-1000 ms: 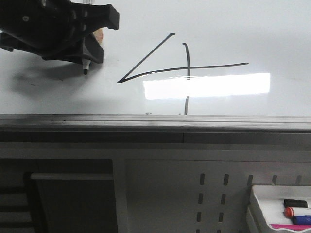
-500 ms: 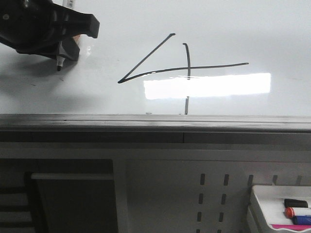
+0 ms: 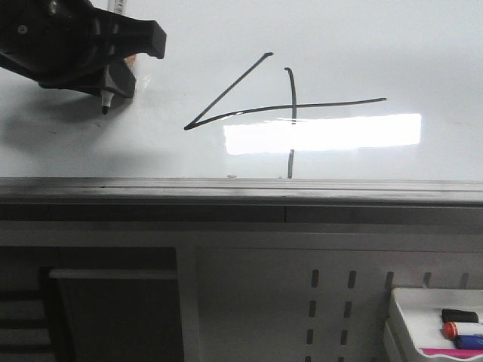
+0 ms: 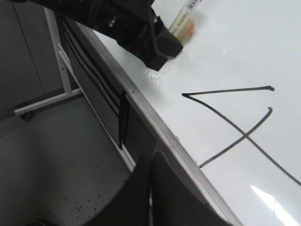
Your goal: Write number 4 on whiteboard
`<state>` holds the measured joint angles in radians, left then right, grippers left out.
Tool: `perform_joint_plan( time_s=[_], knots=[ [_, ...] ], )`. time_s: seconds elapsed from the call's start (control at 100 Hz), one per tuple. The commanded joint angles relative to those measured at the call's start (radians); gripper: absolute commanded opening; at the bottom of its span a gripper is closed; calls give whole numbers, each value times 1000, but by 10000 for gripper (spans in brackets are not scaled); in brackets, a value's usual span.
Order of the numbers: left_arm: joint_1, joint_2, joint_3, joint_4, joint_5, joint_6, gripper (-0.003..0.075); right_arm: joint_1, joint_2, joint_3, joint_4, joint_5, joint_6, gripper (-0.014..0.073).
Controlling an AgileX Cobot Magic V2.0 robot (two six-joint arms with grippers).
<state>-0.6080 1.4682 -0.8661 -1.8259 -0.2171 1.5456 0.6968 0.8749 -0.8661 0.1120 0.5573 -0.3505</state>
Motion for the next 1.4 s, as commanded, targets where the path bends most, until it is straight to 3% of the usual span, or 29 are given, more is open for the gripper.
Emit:
perform_joint_plan(
  time_s=[0.0, 0.47, 0.74, 1.29, 1.39],
  knots=[
    [2, 24, -10, -34, -4, -18, -20, -9, -3, -29, 6, -76, -1, -64],
    [2, 24, -10, -34, -8, -22, -13, -9, -3, -29, 6, -76, -1, -64],
    [2, 24, -10, -34, -8, -22, 154, -9, -3, -29, 6, -76, -1, -64],
    [2, 24, -10, -34, -8, -22, 162, -9, -3, -29, 8, -76, -1, -64],
    [2, 24, -10, -34, -8, -22, 217, -9, -3, -29, 8, -76, -1, -64]
  ],
)
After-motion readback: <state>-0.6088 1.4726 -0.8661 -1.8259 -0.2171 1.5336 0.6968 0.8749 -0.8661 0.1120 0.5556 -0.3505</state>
